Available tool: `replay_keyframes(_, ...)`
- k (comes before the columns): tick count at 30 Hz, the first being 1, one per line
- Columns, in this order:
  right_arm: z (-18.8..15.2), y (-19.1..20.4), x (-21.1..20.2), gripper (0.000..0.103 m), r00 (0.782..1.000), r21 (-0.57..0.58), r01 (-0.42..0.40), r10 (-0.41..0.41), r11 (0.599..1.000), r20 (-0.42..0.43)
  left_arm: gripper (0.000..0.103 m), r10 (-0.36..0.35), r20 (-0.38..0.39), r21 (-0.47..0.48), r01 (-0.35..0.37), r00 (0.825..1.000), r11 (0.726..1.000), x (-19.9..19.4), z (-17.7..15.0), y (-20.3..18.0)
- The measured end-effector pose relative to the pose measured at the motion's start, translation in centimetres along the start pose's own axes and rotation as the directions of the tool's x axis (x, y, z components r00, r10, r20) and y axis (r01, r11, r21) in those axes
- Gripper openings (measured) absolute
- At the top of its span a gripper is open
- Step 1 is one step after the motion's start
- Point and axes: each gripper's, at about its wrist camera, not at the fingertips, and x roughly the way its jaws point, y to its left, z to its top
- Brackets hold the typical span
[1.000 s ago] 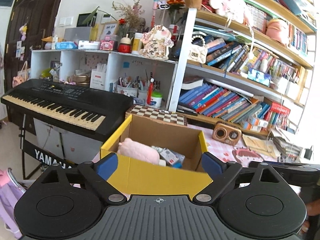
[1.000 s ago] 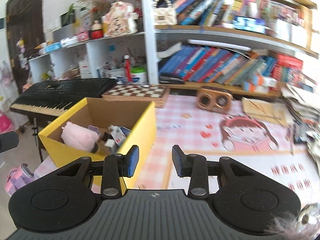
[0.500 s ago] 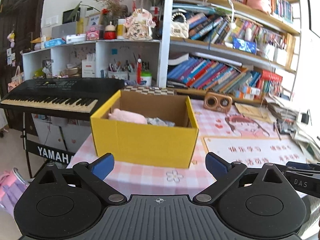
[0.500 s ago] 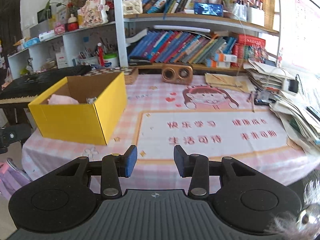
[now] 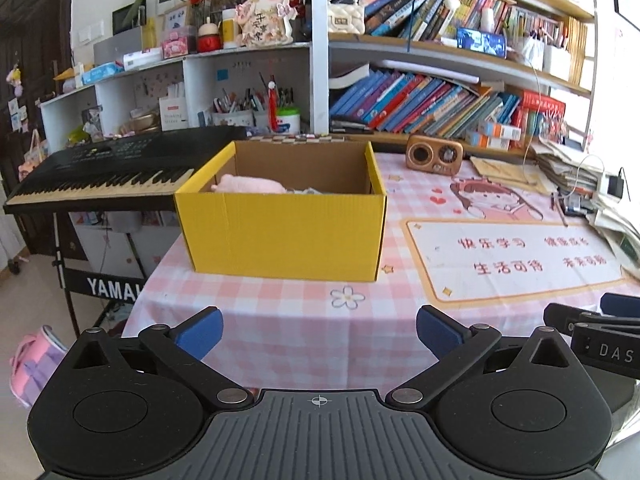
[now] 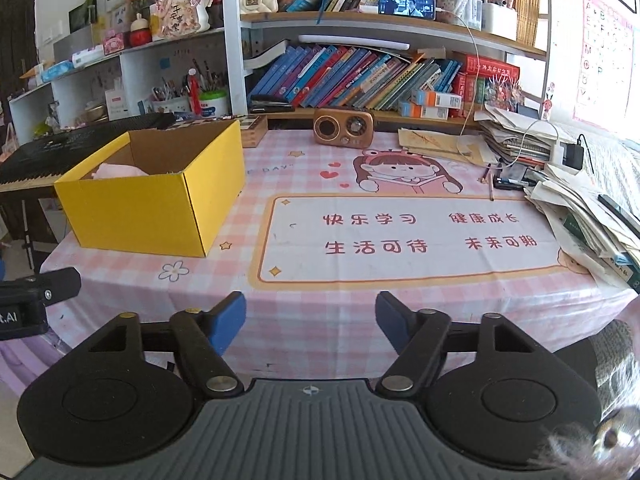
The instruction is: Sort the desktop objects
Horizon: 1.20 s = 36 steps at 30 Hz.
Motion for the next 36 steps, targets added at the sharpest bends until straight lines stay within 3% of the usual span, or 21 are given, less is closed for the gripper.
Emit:
replay_keyframes(2,-0.09,0.10,-0.07,0.085,1.000,-0.003,0.009,-0.009,1.000,0.003,0.103,0.003,-0.010,0.003,-0.003,1.000,1.000,0.00,-0.11,-0.05)
replay_keyframes(12,-0.39,0.03,-0.25,0.096,0.999,-0.004,0.030,-0.030,1.000,-0.014,0.103,-0.013,-0.030,-0.003,0.012,0.999,1.000,0.02,-0.36,-0.16)
replay_keyframes(36,-0.53,-0.31,-0.30,0.098,0.999,-0.005,0.035,-0.035,0.999,-0.026,0.103,-0.063,-0.084,-0.026,0.061,0.994,0.998,0.93,-0.27,-0.17)
